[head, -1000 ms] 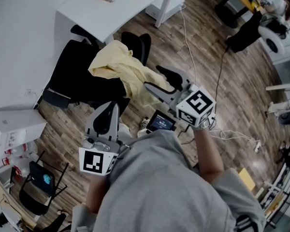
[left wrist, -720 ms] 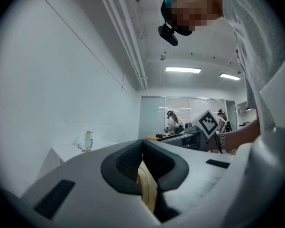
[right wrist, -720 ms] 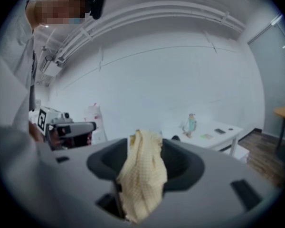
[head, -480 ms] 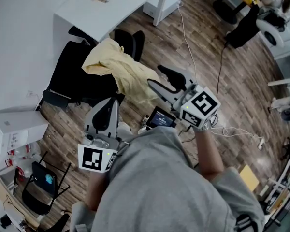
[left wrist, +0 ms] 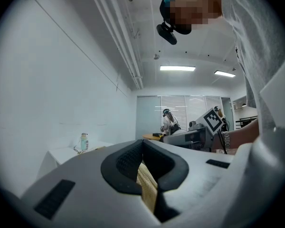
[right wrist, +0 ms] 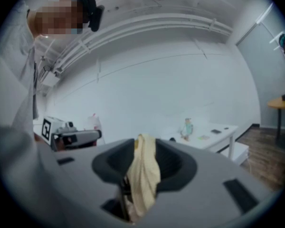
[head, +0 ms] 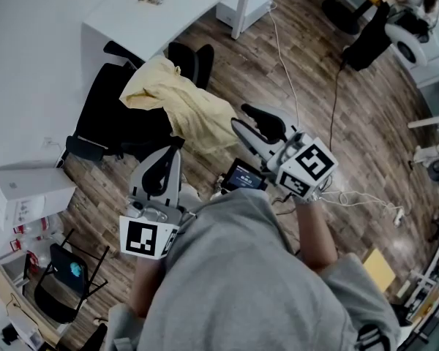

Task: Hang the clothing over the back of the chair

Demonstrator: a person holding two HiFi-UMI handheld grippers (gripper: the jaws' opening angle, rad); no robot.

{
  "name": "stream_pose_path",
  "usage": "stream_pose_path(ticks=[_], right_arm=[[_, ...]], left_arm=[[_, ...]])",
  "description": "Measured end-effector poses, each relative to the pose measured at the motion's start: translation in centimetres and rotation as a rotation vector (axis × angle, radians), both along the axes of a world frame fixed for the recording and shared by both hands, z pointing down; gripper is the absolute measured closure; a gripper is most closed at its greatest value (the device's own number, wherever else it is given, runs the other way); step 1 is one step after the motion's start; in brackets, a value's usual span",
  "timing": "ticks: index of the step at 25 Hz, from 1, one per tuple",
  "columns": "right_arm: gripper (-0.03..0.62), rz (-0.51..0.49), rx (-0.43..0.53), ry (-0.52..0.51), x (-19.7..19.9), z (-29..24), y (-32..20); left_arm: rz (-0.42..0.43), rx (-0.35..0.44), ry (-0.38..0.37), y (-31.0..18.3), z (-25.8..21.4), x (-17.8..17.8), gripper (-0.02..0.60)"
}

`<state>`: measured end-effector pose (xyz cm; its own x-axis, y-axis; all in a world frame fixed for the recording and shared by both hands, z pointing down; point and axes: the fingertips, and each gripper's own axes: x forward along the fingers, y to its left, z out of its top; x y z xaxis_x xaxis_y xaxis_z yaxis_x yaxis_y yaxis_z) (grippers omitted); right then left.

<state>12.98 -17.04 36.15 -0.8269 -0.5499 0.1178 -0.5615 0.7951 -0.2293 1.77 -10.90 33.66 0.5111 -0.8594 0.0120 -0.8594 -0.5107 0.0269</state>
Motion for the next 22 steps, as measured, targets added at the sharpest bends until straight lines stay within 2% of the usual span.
stream_pose_path(ticks=[10,22], right_arm=[[0.481,-0.008,-0.002,-0.012,1.4,0.0,2.1],[0.534,0.022,-0.008,-0.031,2.7,0.2,4.0]], left_arm=[[-0.003,-0.02,-0.003,1.0,0.1,1.4,0.549],[0.009,0.025,-0.017,1.8,-0.3,2.5,0.549]])
